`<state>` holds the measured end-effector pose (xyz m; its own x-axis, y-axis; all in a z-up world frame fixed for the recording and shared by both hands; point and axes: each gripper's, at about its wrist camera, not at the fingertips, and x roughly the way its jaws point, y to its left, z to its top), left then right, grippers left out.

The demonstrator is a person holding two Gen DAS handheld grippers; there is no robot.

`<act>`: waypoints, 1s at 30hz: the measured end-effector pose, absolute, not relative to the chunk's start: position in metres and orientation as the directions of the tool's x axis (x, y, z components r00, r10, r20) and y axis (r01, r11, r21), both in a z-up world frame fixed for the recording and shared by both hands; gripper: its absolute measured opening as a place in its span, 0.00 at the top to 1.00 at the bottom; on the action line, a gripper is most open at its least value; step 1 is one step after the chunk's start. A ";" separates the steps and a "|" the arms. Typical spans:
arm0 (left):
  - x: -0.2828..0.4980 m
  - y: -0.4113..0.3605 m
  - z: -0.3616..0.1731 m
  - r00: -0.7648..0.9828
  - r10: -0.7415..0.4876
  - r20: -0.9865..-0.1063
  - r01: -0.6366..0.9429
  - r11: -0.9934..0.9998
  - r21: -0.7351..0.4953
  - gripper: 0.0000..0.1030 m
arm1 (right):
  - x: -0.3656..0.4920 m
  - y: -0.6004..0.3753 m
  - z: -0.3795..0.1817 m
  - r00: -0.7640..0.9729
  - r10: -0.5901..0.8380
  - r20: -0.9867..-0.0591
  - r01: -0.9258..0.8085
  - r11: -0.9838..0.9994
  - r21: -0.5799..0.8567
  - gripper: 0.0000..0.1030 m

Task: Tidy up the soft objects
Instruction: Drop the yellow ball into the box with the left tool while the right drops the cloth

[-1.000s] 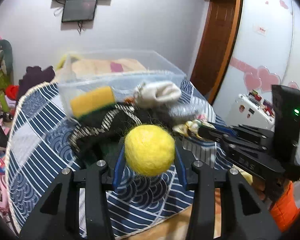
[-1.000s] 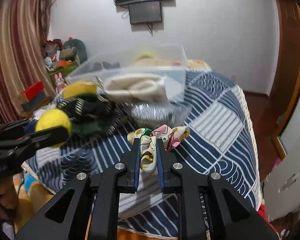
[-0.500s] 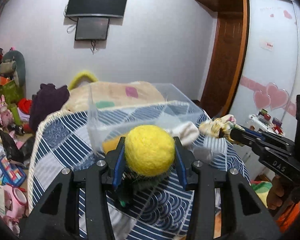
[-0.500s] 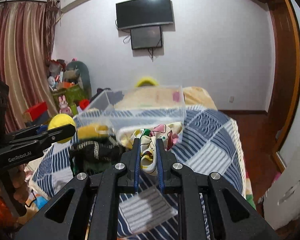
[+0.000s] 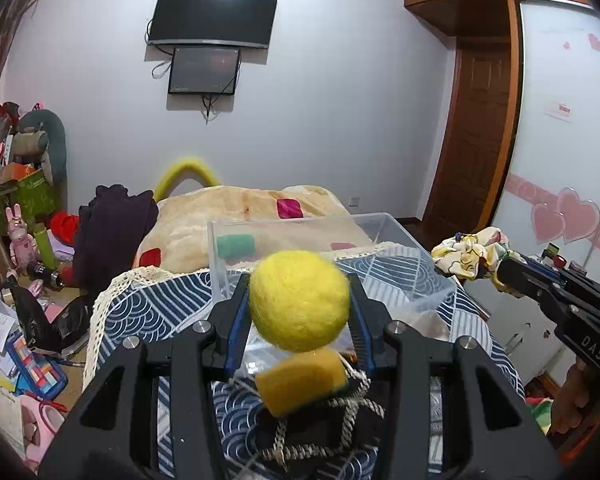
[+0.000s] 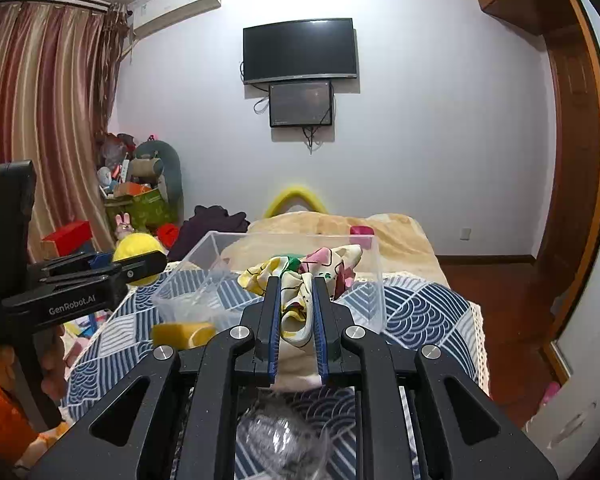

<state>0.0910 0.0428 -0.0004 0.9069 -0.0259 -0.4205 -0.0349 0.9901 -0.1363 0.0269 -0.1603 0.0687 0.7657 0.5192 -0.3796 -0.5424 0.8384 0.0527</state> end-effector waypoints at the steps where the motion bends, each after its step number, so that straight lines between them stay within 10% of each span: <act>1: 0.098 0.045 -0.001 0.903 -0.028 -0.430 -0.037 0.989 -0.141 0.57 | 0.031 -0.158 0.068 0.765 0.516 -0.385 -0.541 0.840 0.050 0.87; 18: 0.187 0.047 -0.036 0.789 -0.051 -0.612 -0.005 0.996 -0.090 0.57 | 0.118 -0.126 0.021 0.655 0.460 -0.599 -0.527 0.847 0.075 0.87; 30: 0.178 0.041 -0.026 0.806 -0.045 -0.590 -0.001 0.997 -0.077 0.34 | 0.108 -0.128 0.026 0.672 0.441 -0.595 -0.532 0.847 0.026 0.52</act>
<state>0.1776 0.0406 -0.0257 0.8060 -0.0454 -0.5901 -0.0006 0.9970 -0.0775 0.1078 -0.1275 0.0264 0.6724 0.4406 -0.5947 -0.5316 0.8466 0.0261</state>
